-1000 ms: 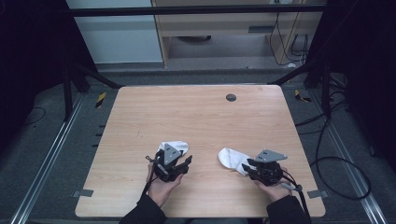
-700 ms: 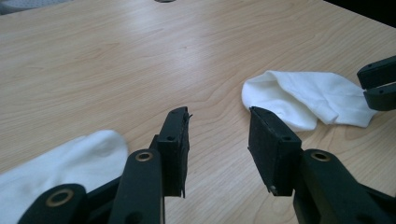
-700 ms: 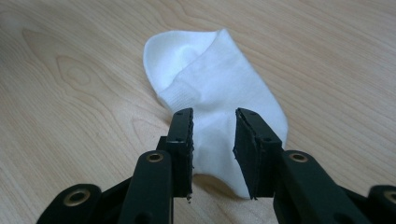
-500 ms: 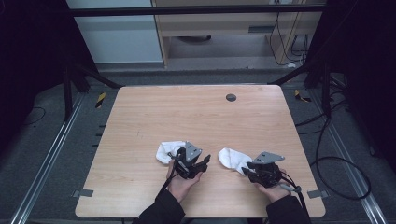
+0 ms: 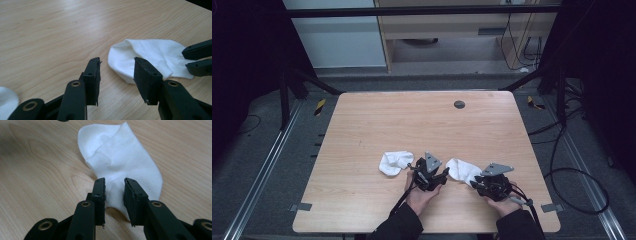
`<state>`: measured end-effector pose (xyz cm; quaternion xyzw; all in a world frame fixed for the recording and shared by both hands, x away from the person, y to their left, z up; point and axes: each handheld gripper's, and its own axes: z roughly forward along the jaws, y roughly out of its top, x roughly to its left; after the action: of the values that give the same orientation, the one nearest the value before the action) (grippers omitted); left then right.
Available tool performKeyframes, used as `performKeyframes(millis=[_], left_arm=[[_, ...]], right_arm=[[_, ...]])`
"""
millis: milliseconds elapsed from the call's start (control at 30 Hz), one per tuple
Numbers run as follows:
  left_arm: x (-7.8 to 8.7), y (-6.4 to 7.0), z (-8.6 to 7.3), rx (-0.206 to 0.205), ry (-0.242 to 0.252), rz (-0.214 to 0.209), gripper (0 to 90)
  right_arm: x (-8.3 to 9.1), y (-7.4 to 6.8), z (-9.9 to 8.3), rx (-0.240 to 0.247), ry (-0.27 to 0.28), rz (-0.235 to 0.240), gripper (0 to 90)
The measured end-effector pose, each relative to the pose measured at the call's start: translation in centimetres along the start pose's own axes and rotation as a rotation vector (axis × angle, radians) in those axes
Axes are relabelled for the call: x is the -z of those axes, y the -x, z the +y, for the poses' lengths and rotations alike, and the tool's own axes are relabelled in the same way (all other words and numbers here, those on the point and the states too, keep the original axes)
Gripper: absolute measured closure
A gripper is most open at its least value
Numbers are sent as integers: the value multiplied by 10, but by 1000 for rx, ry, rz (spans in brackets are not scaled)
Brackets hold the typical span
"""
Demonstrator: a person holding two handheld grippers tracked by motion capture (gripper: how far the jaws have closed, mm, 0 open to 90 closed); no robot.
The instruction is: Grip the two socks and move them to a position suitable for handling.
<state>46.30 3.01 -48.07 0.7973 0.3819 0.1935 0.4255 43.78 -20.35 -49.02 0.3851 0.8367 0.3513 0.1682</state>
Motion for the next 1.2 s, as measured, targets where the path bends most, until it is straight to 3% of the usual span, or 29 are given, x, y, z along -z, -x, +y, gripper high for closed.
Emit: performKeyframes(millis=[467,733,933,1200], left_arm=[[-23,4,-6,9,-64,-7,614],[-28,3,-8,15,-88,-13,774],[-27,2,-8,22,-90,-10,849],[-24,3,-7,7,-94,-25,884]], right_arm=[[-5,0,1,-10,-28,33,805],[-4,0,2,-21,-27,48,838],[3,3,5,-66,45,65,839],[13,18,11,-195,189,52,840]])
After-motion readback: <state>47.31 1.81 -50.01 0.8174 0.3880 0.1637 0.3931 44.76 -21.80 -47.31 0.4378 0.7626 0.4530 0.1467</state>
